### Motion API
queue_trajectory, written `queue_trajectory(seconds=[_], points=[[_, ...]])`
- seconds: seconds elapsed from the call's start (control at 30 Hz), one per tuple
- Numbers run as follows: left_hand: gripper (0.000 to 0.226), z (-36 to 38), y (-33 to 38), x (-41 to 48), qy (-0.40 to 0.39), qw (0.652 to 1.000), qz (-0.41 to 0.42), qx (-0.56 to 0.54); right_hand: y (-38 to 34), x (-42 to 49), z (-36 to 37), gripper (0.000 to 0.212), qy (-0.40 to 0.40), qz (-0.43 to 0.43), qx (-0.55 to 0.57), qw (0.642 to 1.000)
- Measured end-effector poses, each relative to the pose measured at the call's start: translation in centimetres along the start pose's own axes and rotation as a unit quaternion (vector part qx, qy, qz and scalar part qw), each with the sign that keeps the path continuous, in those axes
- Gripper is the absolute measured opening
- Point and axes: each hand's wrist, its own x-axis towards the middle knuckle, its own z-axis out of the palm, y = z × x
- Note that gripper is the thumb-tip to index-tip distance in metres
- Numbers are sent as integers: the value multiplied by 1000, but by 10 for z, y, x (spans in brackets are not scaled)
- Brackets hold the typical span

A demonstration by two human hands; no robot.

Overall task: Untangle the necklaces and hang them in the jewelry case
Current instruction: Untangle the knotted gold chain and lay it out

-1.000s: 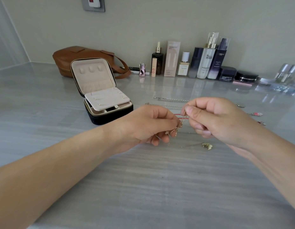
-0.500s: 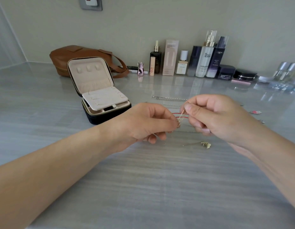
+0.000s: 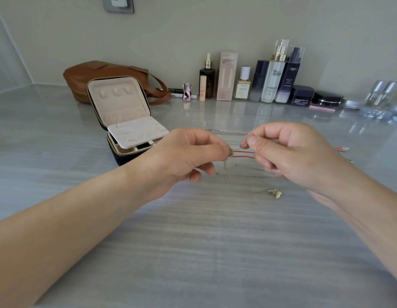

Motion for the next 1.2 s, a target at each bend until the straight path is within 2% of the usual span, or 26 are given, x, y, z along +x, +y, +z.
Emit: queue_trajectory(seconds=[0.13, 0.27, 0.43, 0.6, 0.73, 0.97, 1.2], points=[[13, 0, 0, 0, 3, 1000, 4, 9, -3, -2, 1, 14, -10, 3, 6, 1000], [15, 1, 1, -2, 11, 999, 23, 37, -3, -4, 3, 13, -6, -34, -62, 997], [16, 2, 3, -4, 25, 996, 46, 77, -2, -5, 4, 9, 1, -41, -84, 996], [10, 3, 1, -5, 43, 985, 85, 142, 2, -5, 7, 8, 22, -101, -192, 976], [11, 3, 0, -5, 41, 981, 95, 164, 1, -7, 10, 8, 30, -116, -247, 962], [20, 4, 2, -5, 17, 978, 104, 181, -1, -7, 10, 4, 29, -100, -211, 972], [17, 3, 2, -5, -6, 986, 73, 147, -2, -3, 7, 3, 0, -11, -70, 997]])
